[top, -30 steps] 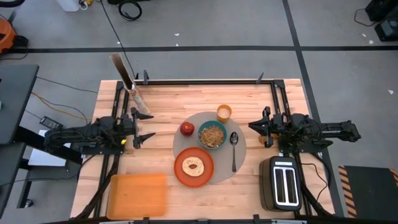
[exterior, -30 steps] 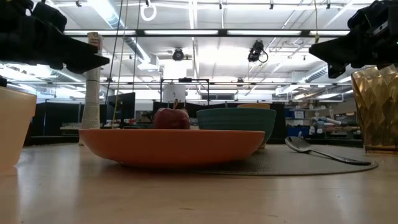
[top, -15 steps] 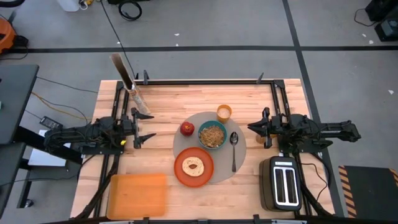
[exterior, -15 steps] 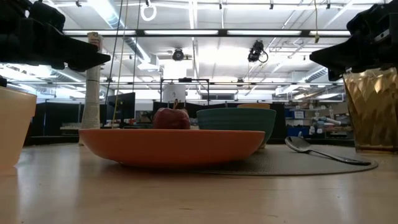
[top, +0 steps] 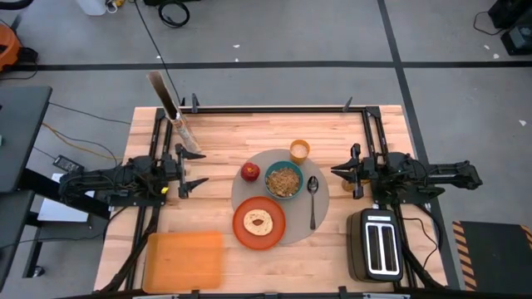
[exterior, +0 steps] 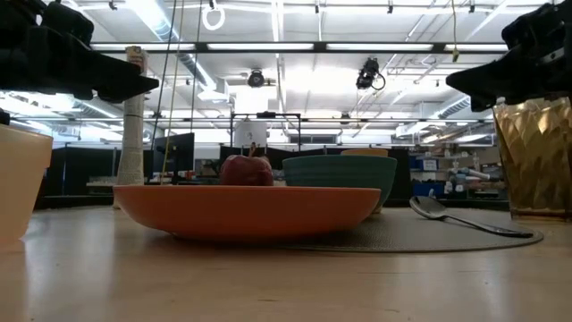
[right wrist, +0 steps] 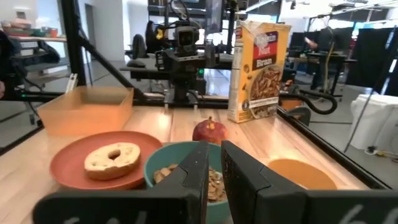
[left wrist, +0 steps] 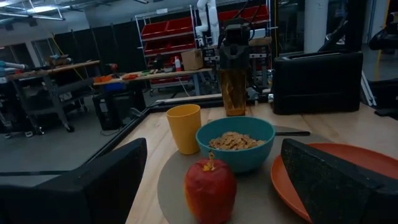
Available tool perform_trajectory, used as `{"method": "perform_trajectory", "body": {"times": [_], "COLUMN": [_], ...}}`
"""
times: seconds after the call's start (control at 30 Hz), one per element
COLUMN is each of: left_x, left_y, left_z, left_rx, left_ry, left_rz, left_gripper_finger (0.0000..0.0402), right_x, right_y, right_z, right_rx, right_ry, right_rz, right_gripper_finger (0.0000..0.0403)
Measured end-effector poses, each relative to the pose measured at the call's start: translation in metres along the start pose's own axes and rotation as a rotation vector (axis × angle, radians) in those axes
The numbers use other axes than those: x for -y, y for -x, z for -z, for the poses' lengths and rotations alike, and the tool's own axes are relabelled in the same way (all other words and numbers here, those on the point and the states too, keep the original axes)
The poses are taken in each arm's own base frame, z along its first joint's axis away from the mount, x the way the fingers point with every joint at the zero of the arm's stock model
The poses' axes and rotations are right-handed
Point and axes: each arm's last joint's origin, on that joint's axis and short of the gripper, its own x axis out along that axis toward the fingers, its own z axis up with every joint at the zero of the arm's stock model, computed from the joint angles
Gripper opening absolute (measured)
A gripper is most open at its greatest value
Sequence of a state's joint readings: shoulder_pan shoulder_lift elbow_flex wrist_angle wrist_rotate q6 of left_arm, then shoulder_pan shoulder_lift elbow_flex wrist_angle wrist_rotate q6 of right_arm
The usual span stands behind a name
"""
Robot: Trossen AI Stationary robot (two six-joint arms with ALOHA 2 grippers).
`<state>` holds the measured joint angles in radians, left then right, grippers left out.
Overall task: Arrange a breakfast setting
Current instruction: Return to Home Position
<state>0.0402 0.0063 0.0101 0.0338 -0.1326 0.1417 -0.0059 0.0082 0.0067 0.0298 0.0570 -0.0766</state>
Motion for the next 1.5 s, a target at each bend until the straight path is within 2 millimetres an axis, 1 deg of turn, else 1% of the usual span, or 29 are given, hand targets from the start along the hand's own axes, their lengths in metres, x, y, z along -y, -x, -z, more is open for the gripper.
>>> {"method": "perform_trajectory", "body": {"times": [0.37, 0.57, 0.77, 1.5], "left_x": [0.0010, 0.0008, 0.0003, 0.0002], "left_y": [-0.0001, -0.0001, 0.0000, 0.0000], "left_z": [0.0006, -0.0006, -0.0035, -0.0047], "left_rx": [0.002, 0.015, 0.047, 0.058], "left_ry": [0.004, 0.061, 0.064, 0.067], "left_rz": [0.031, 0.031, 0.025, 0.025], "left_gripper_finger": [0.0380, 0.0380, 0.0380, 0.0380], "right_x": [-0.0001, -0.0001, -0.0001, -0.0001], "right_y": [0.0000, 0.0000, 0.0000, 0.0000], "right_z": [-0.0006, -0.0005, -0.0005, -0.0005], "right_rx": [0.006, 0.006, 0.006, 0.006], "right_ry": [-0.025, -0.024, -0.023, -0.022], "right_rz": [-0.005, -0.005, -0.005, -0.005], "right_gripper_finger": [0.0050, 0.0050, 0.0050, 0.0050]}}
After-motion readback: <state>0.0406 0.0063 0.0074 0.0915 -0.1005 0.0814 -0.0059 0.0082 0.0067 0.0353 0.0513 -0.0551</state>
